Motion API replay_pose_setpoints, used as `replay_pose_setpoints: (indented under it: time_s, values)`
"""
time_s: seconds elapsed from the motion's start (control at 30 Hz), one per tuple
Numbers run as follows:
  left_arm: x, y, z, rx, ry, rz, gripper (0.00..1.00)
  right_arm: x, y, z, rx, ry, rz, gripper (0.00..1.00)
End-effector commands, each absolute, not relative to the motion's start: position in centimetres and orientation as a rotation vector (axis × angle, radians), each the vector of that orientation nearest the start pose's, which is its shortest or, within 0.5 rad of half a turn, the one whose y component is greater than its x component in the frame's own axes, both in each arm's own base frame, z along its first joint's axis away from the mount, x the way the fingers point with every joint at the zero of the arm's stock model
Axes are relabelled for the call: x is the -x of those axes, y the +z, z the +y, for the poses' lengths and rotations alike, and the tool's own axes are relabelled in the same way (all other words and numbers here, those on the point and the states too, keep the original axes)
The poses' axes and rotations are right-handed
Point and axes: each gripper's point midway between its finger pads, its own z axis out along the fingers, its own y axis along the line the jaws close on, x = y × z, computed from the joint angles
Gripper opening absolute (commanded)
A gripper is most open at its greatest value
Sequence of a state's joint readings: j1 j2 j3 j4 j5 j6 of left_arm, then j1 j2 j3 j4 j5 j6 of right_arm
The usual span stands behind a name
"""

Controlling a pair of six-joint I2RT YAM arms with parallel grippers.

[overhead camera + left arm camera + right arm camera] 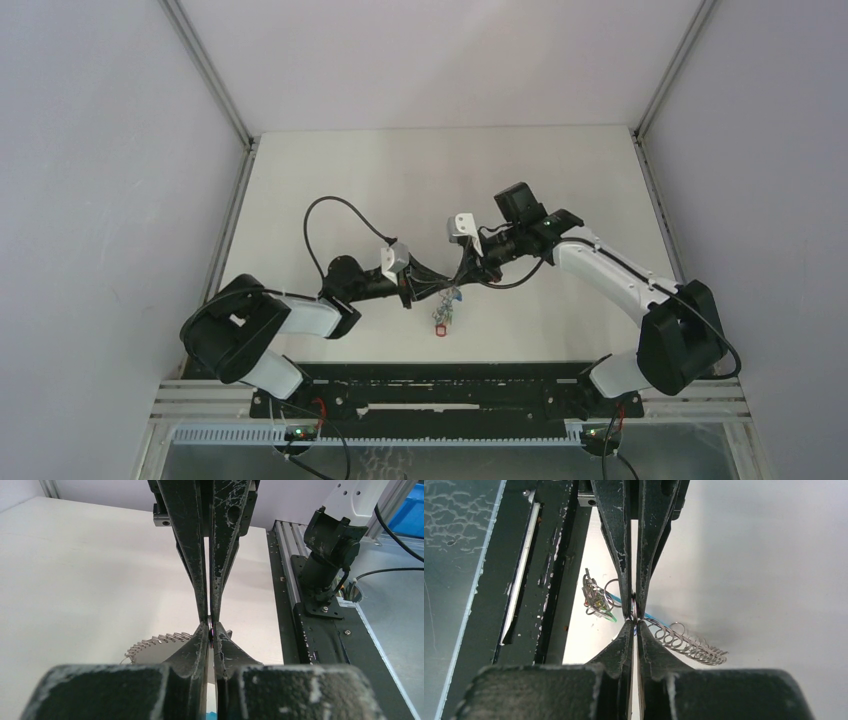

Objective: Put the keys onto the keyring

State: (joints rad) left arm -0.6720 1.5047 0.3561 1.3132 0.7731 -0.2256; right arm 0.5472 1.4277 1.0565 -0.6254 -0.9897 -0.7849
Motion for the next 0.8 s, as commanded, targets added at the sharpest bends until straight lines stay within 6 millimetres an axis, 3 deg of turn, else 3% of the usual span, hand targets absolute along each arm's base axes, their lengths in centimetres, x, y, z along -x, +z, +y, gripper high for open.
replay_pose_setpoints:
  time_s: [0.0,0.33,0.77]
  values:
    - [-20.1,18.0,-32.5,-0.994,-1.229,1.19,0.1,-20.2,18.5,27.6,1.699,1.019,1.539,0.0]
    - [-20.5,17.5,-32.5,-1.002,-1.203,1.221,0.1,-20.8,18.0,27.1,1.743,0.858,1.686,0.0]
    - [-20.2,17.6,-32.8,-1.016,-1.215,1.219,0.1,-20.4,19.3,28.5,1.838,0.757,1.669,0.0]
